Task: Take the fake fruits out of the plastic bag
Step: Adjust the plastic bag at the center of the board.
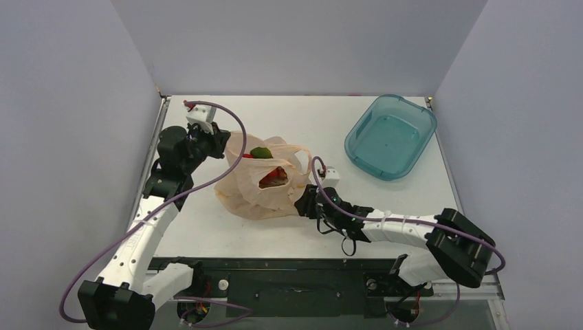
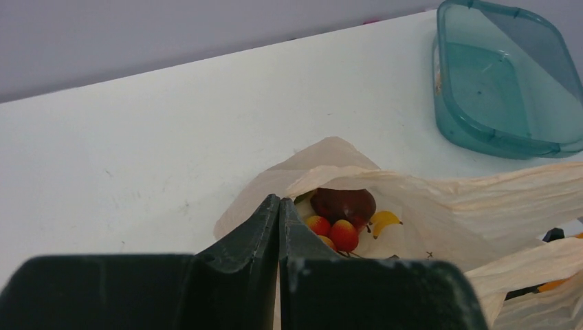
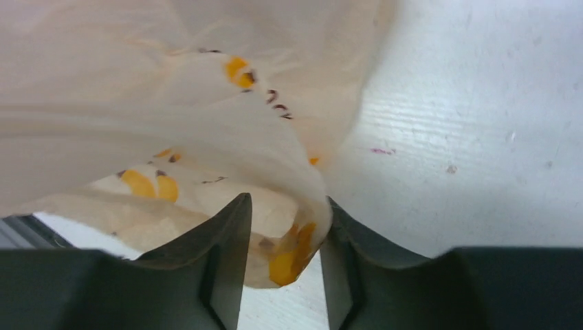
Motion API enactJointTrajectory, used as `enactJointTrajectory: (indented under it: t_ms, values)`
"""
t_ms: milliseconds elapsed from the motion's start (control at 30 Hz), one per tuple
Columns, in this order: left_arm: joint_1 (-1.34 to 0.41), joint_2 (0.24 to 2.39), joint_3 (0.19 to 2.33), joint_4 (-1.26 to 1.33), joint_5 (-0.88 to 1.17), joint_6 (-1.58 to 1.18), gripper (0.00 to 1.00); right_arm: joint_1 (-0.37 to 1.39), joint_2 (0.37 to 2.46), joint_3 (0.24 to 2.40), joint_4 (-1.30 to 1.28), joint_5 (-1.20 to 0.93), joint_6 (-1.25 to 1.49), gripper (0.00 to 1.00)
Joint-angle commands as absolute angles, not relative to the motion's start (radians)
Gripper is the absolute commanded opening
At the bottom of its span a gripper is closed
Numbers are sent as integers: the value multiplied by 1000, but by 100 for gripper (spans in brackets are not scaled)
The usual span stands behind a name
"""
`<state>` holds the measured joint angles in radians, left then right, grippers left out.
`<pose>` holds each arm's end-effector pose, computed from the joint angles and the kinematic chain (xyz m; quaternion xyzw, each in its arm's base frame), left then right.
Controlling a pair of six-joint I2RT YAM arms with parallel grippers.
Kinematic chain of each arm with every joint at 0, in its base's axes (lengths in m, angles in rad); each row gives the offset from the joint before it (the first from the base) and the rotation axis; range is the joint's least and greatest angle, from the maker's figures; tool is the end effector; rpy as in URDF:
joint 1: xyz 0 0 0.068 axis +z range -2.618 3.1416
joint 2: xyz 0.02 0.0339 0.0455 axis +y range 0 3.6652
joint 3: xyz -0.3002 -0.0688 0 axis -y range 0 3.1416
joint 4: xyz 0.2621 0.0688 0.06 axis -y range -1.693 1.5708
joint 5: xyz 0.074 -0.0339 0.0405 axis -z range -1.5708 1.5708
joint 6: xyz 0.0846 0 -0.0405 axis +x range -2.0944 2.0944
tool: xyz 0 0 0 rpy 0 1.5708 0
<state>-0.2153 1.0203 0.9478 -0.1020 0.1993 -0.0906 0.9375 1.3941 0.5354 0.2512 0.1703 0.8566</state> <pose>0.2731 -0.0769 0.3830 0.1113 0.7568 -0.1728 0.6205 0.1969 0.2439 0.1600 0.0037 0.8839 0.3137 0.3469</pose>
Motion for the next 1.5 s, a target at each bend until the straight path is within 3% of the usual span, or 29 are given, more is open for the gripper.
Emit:
enactJointTrajectory:
  t_ms: [0,200,367,600,867,1167,1467]
  values:
    - [-237,1031,960,-34,314,-92,0,940,1227,581,222,122,655,46]
    - [-269,1040,968,-54,317,-75,0,986,987,565,158,65,513,62]
    - [-274,1040,969,-58,308,-74,0,1041,902,559,243,-5,530,63]
    - [-297,1034,964,-63,275,-59,0,1104,951,681,246,-14,387,68]
    - [-310,1032,960,-68,255,-45,0,1115,1091,828,171,278,310,67]
    - [-309,1032,964,-69,248,-44,0,1122,1042,789,106,363,351,66]
    - [-310,1035,964,-71,256,-49,0,1093,996,733,130,316,367,67]
